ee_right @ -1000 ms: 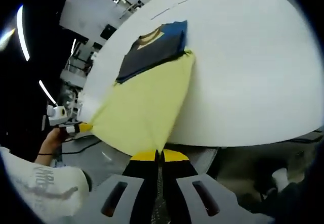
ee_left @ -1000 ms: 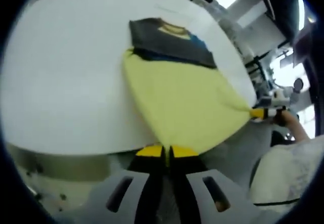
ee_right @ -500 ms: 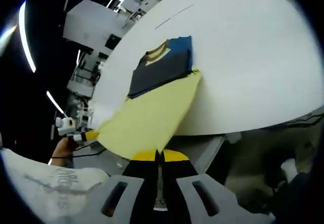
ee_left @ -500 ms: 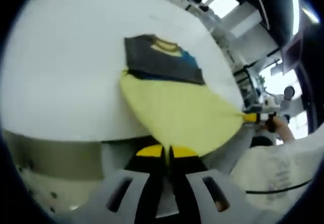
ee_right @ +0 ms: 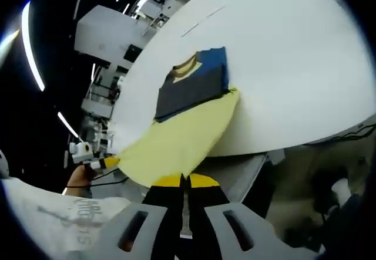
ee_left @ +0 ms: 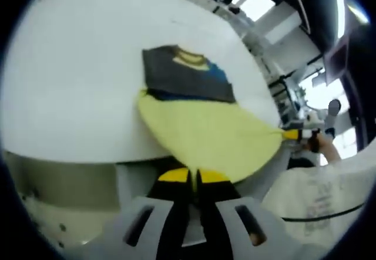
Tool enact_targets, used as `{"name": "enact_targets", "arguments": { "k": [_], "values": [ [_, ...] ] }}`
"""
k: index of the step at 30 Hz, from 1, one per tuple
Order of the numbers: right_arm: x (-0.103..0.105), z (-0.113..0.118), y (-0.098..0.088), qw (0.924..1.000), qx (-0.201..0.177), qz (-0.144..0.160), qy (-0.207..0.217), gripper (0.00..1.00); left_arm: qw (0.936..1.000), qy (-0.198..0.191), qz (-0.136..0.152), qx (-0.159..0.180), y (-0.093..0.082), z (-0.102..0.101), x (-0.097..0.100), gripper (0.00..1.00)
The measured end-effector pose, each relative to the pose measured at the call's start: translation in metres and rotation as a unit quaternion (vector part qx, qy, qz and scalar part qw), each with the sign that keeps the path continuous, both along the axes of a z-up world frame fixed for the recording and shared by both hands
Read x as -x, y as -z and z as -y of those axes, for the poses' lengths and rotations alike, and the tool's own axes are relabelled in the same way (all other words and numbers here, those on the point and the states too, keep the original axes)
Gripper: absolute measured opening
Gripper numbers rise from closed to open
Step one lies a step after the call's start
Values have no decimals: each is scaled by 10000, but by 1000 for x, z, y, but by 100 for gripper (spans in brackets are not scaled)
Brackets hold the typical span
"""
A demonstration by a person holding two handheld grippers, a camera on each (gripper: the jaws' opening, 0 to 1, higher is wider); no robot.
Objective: Fold the garment on the visible template until the final outline fits inside the template.
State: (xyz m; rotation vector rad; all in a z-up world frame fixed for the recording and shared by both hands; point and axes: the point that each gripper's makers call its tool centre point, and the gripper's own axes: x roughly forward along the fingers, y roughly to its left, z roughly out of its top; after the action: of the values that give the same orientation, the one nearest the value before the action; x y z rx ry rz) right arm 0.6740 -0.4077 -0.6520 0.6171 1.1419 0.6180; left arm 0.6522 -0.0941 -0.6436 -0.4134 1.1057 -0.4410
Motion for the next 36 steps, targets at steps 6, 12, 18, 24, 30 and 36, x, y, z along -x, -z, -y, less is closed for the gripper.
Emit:
{"name": "enact_targets", "arguments": {
  "k": [6, 12, 18, 24, 30, 36],
  "values": [
    [-6, 0, 0, 10000, 9, 27, 13, 2, 10000, 52, 69, -40, -4, -1, -11, 1],
    [-17, 1, -4, 9999, 25, 143, -9, 2, 9998, 111, 126, -67, -7, -1, -21, 1],
    [-30, 0, -5, 9998, 38, 203, 7, 2, 9996, 188, 184, -91, -9, -1, -33, 1],
    [-43, -4, -7, 9996, 53, 283, -36, 2, 9993, 249, 252, -122, -8, -3, -47, 1],
    [-59, -4, -9, 9991, 89, 417, -49, 2, 9988, 274, 368, -150, -11, -7, -65, 1],
    [-74, -4, -12, 9985, 113, 525, -83, 2, 9981, 285, 507, -179, -15, -11, -88, 1]
  ]
}}
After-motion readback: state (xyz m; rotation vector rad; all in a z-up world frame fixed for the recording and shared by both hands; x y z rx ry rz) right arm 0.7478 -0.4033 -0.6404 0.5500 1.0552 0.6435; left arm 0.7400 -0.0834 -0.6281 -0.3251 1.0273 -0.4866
